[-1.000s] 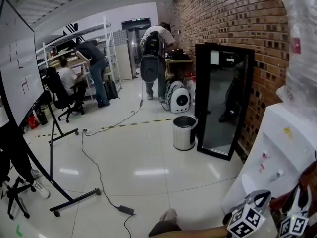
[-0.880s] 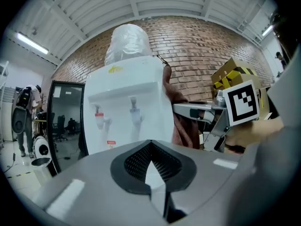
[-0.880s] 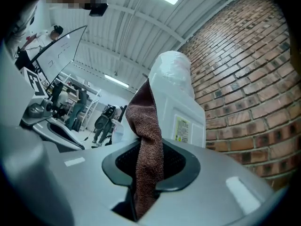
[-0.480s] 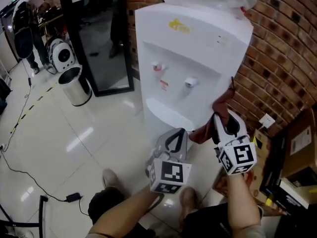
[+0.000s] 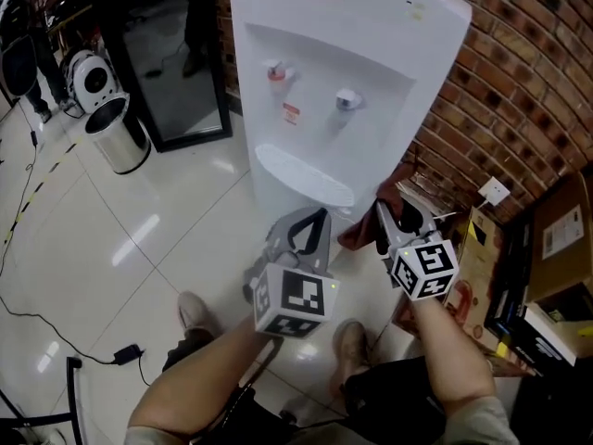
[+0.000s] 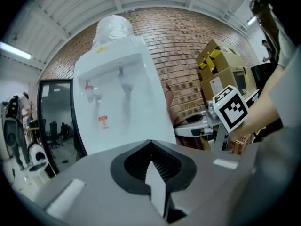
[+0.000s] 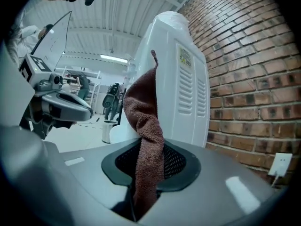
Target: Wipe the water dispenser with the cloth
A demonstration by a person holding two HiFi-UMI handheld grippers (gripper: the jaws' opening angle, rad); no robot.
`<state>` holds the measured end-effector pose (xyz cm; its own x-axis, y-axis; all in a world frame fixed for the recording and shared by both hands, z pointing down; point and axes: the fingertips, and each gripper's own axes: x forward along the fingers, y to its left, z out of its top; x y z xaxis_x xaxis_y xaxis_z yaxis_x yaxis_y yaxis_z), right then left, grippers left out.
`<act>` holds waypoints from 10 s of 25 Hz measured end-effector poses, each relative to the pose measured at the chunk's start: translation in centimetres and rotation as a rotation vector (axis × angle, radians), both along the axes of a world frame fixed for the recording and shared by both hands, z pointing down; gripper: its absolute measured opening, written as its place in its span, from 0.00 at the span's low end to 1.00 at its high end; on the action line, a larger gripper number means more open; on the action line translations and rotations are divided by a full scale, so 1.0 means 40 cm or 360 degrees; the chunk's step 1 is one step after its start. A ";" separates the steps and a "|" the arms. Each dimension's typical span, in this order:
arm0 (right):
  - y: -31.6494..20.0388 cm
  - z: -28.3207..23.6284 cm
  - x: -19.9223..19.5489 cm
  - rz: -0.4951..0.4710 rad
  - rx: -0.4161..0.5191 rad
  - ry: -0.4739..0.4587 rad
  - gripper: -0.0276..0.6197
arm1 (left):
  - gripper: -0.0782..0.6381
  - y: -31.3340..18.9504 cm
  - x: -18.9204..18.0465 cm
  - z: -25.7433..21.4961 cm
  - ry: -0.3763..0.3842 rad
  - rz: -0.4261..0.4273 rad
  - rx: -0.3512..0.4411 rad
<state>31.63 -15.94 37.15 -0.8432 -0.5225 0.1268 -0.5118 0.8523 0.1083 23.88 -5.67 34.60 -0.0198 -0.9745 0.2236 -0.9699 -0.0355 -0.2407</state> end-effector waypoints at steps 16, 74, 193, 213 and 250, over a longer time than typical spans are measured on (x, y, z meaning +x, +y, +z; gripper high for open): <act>0.037 0.579 -0.008 0.0010 -0.0619 0.0686 0.21 | 0.11 -0.042 -0.003 0.160 0.0420 -0.0157 -0.0221; -0.108 -0.828 0.020 0.0099 0.0665 -0.0504 0.20 | 0.11 -0.120 0.082 -0.509 0.0205 0.0167 0.0531; -0.365 -0.867 0.031 -0.0142 0.0278 -0.0477 0.21 | 0.11 -0.330 0.328 -0.657 0.0177 -0.0078 0.0420; -0.411 -0.233 0.009 0.0008 0.0022 -0.0196 0.20 | 0.11 -0.273 0.339 -0.091 0.0277 -0.0069 -0.0047; -0.400 0.457 0.074 0.0221 -0.0694 0.0135 0.22 | 0.11 -0.252 0.319 0.179 0.0309 -0.0003 -0.0263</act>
<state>34.61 -31.93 55.41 -0.7462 -0.5121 0.4254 -0.6290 0.7516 -0.1987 36.65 -15.76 41.78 0.0375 -0.9244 0.3797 -0.9975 -0.0573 -0.0411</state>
